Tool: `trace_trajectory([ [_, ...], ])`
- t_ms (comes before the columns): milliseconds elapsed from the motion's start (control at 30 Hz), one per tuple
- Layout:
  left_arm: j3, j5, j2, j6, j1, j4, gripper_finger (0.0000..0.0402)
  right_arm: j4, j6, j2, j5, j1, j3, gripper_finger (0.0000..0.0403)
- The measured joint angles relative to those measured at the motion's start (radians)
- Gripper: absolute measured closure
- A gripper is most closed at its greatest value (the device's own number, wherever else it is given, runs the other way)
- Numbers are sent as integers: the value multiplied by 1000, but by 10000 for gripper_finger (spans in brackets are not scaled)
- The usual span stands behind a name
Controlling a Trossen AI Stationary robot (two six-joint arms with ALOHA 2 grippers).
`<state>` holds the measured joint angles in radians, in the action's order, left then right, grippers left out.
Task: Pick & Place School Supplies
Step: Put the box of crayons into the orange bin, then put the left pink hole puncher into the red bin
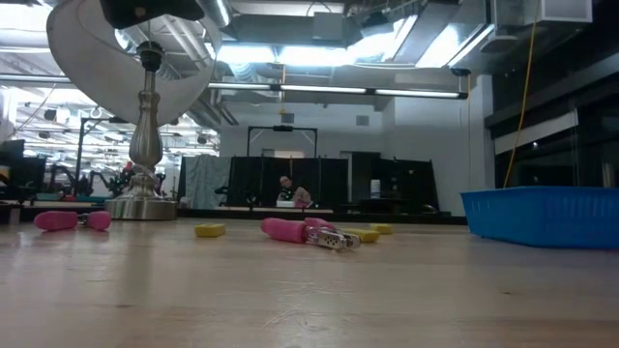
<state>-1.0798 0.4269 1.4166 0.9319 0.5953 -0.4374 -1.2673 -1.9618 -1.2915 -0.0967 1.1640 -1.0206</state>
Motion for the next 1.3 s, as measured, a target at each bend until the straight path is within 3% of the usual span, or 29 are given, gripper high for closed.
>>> trace_trajectory([
  [300,0,52,0,-14,0,0,132,-170,-66,-70,87,51,0,361],
  [667,0,78,0,24,0,0,132,-110,33,-307,96,51,0,356],
  [1000,1,78,0,43,0,0,132,-49,-26,-331,58,51,0,260],
  [1167,1,79,0,61,0,0,132,102,-48,-294,-42,51,-12,205],
  [1300,1,106,0,69,7,0,132,183,-10,-283,-292,52,-101,177],
])
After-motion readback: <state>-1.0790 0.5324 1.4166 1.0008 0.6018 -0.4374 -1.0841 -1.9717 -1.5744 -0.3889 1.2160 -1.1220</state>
